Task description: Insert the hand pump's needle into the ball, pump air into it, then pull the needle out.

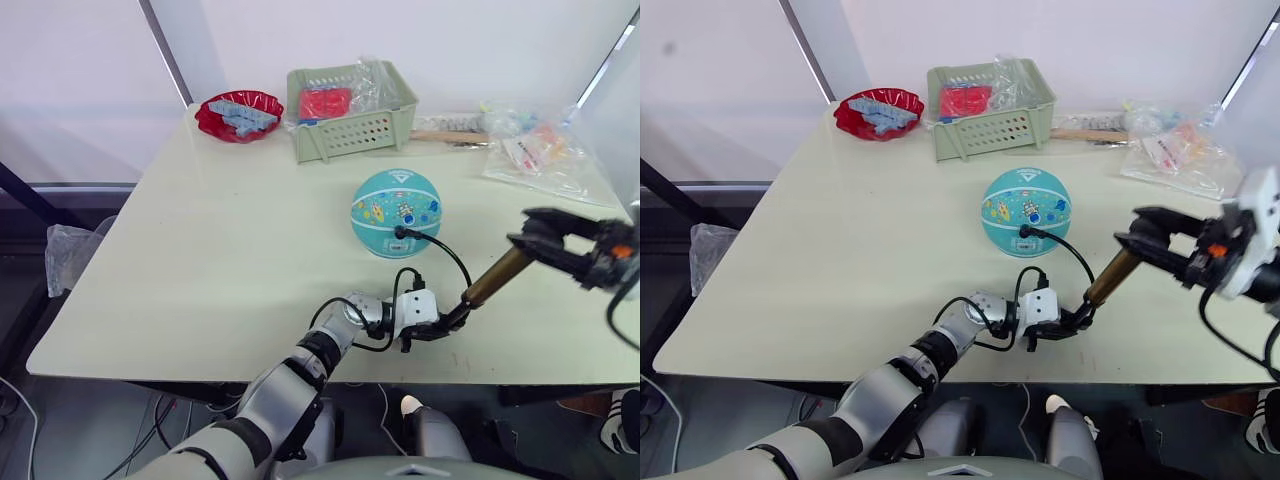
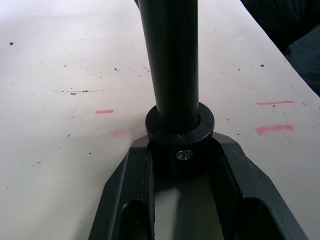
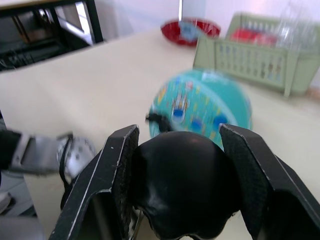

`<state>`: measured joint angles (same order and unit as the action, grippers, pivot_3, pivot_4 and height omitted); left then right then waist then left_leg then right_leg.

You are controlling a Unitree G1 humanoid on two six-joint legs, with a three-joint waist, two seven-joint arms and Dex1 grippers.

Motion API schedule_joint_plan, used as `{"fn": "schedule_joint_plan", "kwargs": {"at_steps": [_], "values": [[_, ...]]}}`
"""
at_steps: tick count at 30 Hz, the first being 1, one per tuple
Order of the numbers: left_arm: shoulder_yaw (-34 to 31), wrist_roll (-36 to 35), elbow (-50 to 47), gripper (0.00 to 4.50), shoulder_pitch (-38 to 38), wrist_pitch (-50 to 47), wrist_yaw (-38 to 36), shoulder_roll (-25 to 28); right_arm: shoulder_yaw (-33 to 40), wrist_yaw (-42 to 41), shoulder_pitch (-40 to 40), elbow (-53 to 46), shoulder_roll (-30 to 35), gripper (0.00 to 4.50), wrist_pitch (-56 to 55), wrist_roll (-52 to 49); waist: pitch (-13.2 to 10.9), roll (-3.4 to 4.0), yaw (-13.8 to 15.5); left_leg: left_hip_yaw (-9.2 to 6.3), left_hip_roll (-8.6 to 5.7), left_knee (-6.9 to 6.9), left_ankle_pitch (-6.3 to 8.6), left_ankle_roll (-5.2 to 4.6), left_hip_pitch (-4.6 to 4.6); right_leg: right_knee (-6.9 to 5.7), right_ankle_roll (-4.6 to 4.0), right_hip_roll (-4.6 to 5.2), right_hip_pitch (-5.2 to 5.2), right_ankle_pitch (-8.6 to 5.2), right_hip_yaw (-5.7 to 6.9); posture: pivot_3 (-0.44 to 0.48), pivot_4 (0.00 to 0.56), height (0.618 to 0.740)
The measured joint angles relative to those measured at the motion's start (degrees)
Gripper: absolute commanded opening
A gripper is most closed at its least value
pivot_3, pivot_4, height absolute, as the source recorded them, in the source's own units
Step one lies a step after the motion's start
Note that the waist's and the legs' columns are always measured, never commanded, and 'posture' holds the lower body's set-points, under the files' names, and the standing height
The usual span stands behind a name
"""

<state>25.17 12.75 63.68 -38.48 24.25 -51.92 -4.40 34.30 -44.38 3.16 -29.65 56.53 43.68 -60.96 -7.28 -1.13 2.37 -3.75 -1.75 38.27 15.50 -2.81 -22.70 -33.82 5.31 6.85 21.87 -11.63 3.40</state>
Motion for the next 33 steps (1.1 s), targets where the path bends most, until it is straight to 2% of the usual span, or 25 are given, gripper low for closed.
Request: {"fn": "schedule_joint_plan", "kwargs": {"at_steps": [4, 10, 16, 21, 33], "values": [[0.0, 0.0, 0.0, 1.10, -0.1, 0.0, -0.1, 0.0, 2.8, 0.8, 2.8, 1.1, 2.1, 2.09, 2.7, -4.1, 0.0, 0.02, 0.0, 0.04, -0.02, 0.00, -0.06, -0.10, -0.03, 0.00, 0.00, 0.04, 0.00, 0.00, -0.03, 0.000, 0.150, 0.737], [0.0, 0.0, 0.0, 1.10, -0.1, 0.0, -0.3, 0.0, 2.9, 1.6, 3.4, 1.4, 3.1, 2.09, 4.2, -5.2, 0.0, 0.00, 0.0, 0.04, -0.02, 0.00, -0.07, -0.13, -0.06, 0.00, 0.00, 0.04, 0.01, 0.00, -0.03, 0.000, 0.150, 0.737], [0.0, 0.0, 0.0, 1.10, 0.0, 0.0, -0.2, 0.3, 1.5, 0.9, -1.9, -2.4, 0.9, 2.09, 0.1, 0.5, 0.2, -0.22, -0.1, 0.01, 0.02, -0.01, -0.07, -0.13, -0.01, -0.01, 0.00, -0.02, 0.02, 0.00, -0.02, 0.000, 0.150, 0.737], [0.0, 0.1, 0.2, 1.10, 0.2, -0.1, 0.1, 0.5, -6.2, 0.9, -7.1, -3.7, -3.7, 2.09, -7.2, 9.5, 0.5, -0.59, -0.3, 0.01, 0.06, -0.02, 0.05, 0.09, 0.10, -0.02, -0.01, -0.06, -0.02, -0.01, -0.05, 0.000, 0.150, 0.737], [0.0, 0.1, 0.2, 1.10, 0.2, -0.1, 0.2, 0.6, -22.7, 2.8, -12.3, -2.5, -10.4, 2.09, -20.2, 28.6, 0.5, -0.57, -0.3, 0.03, 0.07, -0.02, 0.05, 0.09, 0.15, -0.04, 0.00, -0.11, -0.03, 0.00, -0.08, 0.000, 0.150, 0.737]]}}
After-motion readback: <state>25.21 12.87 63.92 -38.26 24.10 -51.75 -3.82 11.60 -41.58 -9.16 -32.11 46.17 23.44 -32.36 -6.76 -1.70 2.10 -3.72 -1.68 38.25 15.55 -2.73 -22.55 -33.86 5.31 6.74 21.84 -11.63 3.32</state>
